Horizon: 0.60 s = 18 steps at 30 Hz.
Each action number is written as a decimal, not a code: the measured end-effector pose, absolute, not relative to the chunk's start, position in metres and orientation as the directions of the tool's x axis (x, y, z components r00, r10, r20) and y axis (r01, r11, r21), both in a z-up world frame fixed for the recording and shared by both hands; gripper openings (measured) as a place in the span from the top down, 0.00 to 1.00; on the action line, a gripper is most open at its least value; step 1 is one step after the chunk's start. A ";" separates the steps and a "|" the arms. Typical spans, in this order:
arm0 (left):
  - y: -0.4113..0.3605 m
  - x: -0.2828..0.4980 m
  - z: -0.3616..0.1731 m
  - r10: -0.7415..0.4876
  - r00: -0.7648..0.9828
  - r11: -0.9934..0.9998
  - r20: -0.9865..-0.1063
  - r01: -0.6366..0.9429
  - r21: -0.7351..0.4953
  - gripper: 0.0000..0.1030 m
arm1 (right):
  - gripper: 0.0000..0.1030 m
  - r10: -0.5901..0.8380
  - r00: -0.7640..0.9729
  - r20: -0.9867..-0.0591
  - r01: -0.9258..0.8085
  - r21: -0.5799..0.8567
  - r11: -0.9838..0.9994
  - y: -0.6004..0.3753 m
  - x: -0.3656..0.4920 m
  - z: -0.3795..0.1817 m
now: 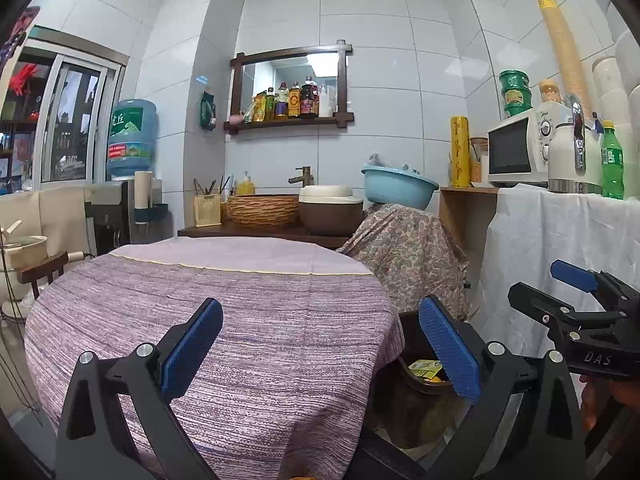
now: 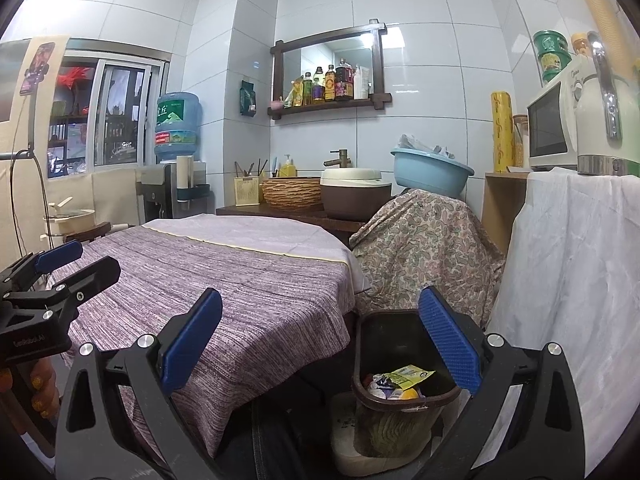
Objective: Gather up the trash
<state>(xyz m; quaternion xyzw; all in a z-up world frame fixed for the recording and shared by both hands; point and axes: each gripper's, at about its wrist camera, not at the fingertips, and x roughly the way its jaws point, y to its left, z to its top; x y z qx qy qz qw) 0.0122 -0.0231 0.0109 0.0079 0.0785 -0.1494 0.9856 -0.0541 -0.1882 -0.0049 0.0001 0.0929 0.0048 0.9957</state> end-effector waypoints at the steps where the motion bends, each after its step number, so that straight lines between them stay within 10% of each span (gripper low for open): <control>1: -0.024 0.012 0.011 -0.294 0.943 0.955 -0.158 0.297 -0.008 0.05 | 0.06 0.010 0.982 -0.186 -0.010 0.002 1.000 -0.189 -0.054 -0.005; 18: -0.026 0.018 0.008 -0.307 0.930 0.951 -0.200 0.305 -0.037 0.05 | 0.06 -0.004 0.980 -0.198 0.006 0.011 1.000 -0.191 -0.054 -0.009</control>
